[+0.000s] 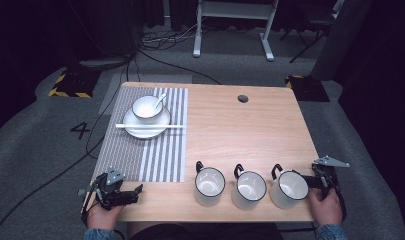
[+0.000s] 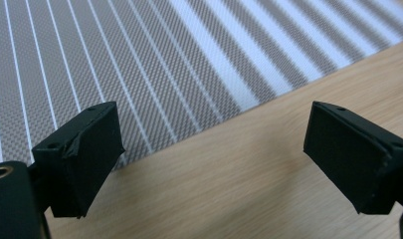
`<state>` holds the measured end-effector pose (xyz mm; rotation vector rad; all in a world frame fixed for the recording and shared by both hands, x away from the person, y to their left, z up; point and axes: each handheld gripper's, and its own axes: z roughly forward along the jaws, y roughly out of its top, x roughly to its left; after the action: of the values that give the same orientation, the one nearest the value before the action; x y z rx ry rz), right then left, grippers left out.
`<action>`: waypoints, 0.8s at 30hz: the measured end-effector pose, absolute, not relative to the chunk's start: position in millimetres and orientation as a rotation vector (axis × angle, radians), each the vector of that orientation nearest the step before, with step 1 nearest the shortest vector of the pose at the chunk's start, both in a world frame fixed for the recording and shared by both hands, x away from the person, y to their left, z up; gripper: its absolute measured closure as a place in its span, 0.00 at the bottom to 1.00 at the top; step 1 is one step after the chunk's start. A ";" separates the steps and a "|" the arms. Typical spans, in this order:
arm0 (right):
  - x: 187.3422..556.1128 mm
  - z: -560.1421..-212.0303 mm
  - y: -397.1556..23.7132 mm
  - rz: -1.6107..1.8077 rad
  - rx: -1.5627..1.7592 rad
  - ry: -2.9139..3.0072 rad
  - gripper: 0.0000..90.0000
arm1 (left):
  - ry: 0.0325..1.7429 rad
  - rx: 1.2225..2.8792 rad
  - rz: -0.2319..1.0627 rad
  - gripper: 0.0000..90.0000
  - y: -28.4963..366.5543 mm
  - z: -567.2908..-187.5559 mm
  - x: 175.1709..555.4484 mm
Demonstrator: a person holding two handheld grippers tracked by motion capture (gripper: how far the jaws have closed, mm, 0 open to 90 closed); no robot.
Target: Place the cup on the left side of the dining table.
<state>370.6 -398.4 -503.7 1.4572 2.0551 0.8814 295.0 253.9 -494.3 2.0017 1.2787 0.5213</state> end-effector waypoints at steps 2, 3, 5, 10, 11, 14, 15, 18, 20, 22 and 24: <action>370.6 -503.7 -398.5 0.881 1.456 2.054 0.11 | 1.231 1.925 0.534 0.09 249.7 -486.0 290.7; 370.6 -503.6 -398.5 0.880 1.456 2.056 0.11 | 1.213 1.901 0.536 0.09 248.4 -483.6 289.3; 370.6 -503.7 -398.5 0.881 1.456 2.055 0.11 | 1.182 1.867 0.544 0.09 246.5 -478.3 286.3; 370.4 -503.7 -398.5 0.881 1.455 2.055 0.11 | 1.108 1.759 0.550 0.09 242.7 -469.6 279.5; 370.4 -503.7 -398.5 0.881 1.455 2.055 0.11 | 1.092 1.748 0.558 0.09 242.5 -467.9 278.6; 370.4 -503.7 -398.5 0.882 1.455 2.055 0.11 | 1.073 1.734 0.577 0.09 241.4 -463.2 275.6; 370.4 -503.7 -398.5 0.882 1.455 2.055 0.11 | 1.073 1.734 0.577 0.09 241.4 -463.2 275.6; 370.4 -503.7 -398.5 0.881 1.455 2.055 0.11 | 1.055 1.690 0.561 0.09 239.7 -457.1 273.1; 370.4 -503.7 -398.5 0.881 1.455 2.055 0.11 | 1.052 1.695 0.554 0.09 236.9 -455.0 272.6; 370.4 -503.7 -398.5 0.881 1.455 2.055 0.11 | 1.044 1.709 0.554 0.09 234.2 -453.9 272.5; 370.4 -503.7 -398.5 0.882 1.456 2.055 0.11 | 1.034 1.712 0.556 0.09 231.7 -453.2 273.1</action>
<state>370.4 -398.5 -503.7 1.4559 2.0549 0.8817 273.1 231.7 -453.2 1.7116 1.0343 0.5555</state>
